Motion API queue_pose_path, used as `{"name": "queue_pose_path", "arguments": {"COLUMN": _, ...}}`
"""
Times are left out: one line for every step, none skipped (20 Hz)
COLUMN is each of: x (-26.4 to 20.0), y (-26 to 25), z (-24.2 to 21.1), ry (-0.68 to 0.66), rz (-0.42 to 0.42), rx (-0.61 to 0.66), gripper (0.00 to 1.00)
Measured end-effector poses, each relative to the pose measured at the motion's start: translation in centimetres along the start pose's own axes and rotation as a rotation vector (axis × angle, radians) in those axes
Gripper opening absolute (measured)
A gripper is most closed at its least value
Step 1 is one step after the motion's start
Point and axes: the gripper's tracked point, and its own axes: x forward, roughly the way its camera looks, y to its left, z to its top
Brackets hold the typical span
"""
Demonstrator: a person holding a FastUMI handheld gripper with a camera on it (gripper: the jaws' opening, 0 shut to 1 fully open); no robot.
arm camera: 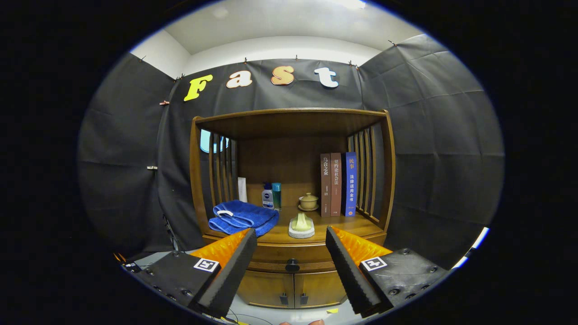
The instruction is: Pull open the drawer, take out the items inside it, and place them on the countertop above the cabinet.
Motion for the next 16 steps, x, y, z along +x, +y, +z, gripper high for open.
{"name": "queue_pose_path", "arguments": {"x": -0.05, "y": 0.07, "z": -0.04, "ry": -0.001, "rz": 0.002, "rx": 0.000, "gripper": 0.98}}
{"name": "queue_pose_path", "arguments": {"x": 0.03, "y": 0.04, "z": -0.05, "ry": 0.000, "rz": 0.002, "rx": 0.000, "gripper": 0.98}}
{"name": "queue_pose_path", "arguments": {"x": 0.00, "y": 0.09, "z": -0.02, "ry": 0.000, "rz": 0.003, "rx": -0.001, "gripper": 0.98}}
{"name": "queue_pose_path", "arguments": {"x": 0.01, "y": 0.17, "z": -0.04, "ry": 0.000, "rz": 0.005, "rx": -0.002, "gripper": 0.98}}
{"name": "queue_pose_path", "arguments": {"x": -0.04, "y": 0.24, "z": 0.00, "ry": 0.000, "rz": 0.006, "rx": -0.002, "gripper": 0.98}}
{"name": "queue_pose_path", "arguments": {"x": -0.12, "y": 0.25, "z": 0.06, "ry": -0.004, "rz": 0.006, "rx": 0.002, "gripper": 0.98}}
{"name": "queue_pose_path", "arguments": {"x": -0.11, "y": 0.30, "z": 0.18, "ry": -0.007, "rz": 0.007, "rx": 0.006, "gripper": 0.98}}
{"name": "queue_pose_path", "arguments": {"x": -0.16, "y": 0.24, "z": 0.24, "ry": -0.008, "rz": 0.005, "rx": 0.007, "gripper": 0.98}}
{"name": "queue_pose_path", "arguments": {"x": -0.12, "y": 0.18, "z": 0.22, "ry": -0.009, "rz": 0.004, "rx": 0.007, "gripper": 0.98}}
{"name": "queue_pose_path", "arguments": {"x": -0.13, "y": 0.14, "z": 0.31, "ry": -0.010, "rz": 0.003, "rx": 0.007, "gripper": 0.98}}
{"name": "queue_pose_path", "arguments": {"x": -0.15, "y": 0.12, "z": 0.32, "ry": -0.011, "rz": 0.002, "rx": 0.009, "gripper": 0.98}}
{"name": "queue_pose_path", "arguments": {"x": -0.15, "y": 0.07, "z": 0.24, "ry": -0.009, "rz": 0.001, "rx": 0.010, "gripper": 0.98}}
{"name": "queue_pose_path", "arguments": {"x": -0.14, "y": 0.02, "z": 0.30, "ry": -0.009, "rz": 0.001, "rx": 0.013, "gripper": 0.98}}
{"name": "queue_pose_path", "arguments": {"x": -0.16, "y": 0.04, "z": 0.27, "ry": -0.009, "rz": 0.001, "rx": 0.015, "gripper": 0.98}}
{"name": "queue_pose_path", "arguments": {"x": -0.24, "y": 0.02, "z": 0.38, "ry": -0.012, "rz": 0.000, "rx": 0.016, "gripper": 0.98}}
{"name": "queue_pose_path", "arguments": {"x": -0.25, "y": -0.01, "z": 0.50, "ry": -0.016, "rz": -0.001, "rx": 0.018, "gripper": 0.98}}
